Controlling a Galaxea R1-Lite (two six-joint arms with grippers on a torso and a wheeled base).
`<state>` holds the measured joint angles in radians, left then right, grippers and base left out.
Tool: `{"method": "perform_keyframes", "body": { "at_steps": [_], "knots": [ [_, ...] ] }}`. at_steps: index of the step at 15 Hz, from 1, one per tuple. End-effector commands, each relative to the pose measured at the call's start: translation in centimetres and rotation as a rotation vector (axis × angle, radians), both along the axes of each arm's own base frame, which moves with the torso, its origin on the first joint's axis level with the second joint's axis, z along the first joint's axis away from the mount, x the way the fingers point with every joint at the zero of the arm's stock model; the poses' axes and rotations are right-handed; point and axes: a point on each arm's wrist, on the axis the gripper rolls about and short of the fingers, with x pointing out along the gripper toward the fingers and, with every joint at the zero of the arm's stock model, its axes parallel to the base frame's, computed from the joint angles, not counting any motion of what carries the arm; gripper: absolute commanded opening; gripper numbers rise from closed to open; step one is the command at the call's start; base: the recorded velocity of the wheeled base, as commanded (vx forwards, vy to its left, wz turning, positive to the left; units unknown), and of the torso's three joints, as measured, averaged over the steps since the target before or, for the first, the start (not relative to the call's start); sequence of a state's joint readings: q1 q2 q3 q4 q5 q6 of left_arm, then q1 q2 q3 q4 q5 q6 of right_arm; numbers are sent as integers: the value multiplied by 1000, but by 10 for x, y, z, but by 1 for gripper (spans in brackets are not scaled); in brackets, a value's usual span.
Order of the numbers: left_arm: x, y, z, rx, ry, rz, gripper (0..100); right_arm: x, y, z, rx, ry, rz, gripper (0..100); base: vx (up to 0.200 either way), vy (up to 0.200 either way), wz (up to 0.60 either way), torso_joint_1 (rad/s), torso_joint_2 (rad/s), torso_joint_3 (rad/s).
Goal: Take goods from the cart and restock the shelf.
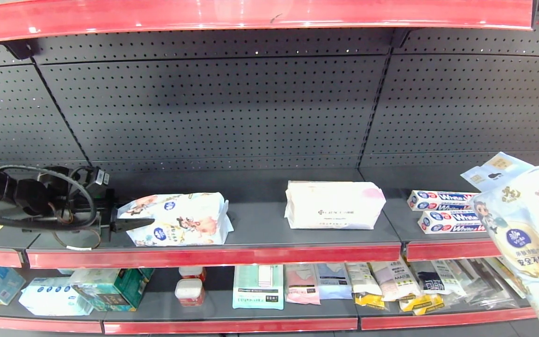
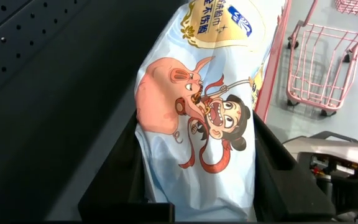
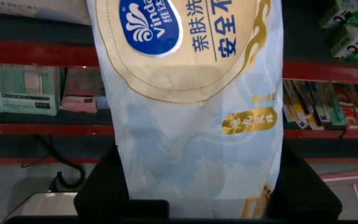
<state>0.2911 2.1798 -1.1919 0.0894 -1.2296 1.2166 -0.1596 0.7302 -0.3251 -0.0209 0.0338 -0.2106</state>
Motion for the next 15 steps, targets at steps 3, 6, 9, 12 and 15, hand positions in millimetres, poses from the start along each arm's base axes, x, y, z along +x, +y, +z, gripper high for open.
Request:
{"method": "perform_keyframes", "body": {
  "at_steps": [3,6,9,12,15],
  "knots": [
    [-2,0,-3,-11,14,-2,0,0,0,0,-1,-2,0,0,0,0,0,0,0,0],
    [-2,0,-5,-18,25,-2,0,0,0,0,-1,-2,0,0,0,0,0,0,0,0],
    [-2,0,-5,-18,25,-2,100,1,0,0,-1,2,0,0,0,0,0,0,0,0],
    [-1,-1,-4,-17,22,-4,100,1,0,0,0,4,0,0,0,0,0,0,0,0],
    [-1,0,7,-6,-12,-1,100,1,0,0,0,4,0,0,0,0,0,0,0,0]
  ]
}}
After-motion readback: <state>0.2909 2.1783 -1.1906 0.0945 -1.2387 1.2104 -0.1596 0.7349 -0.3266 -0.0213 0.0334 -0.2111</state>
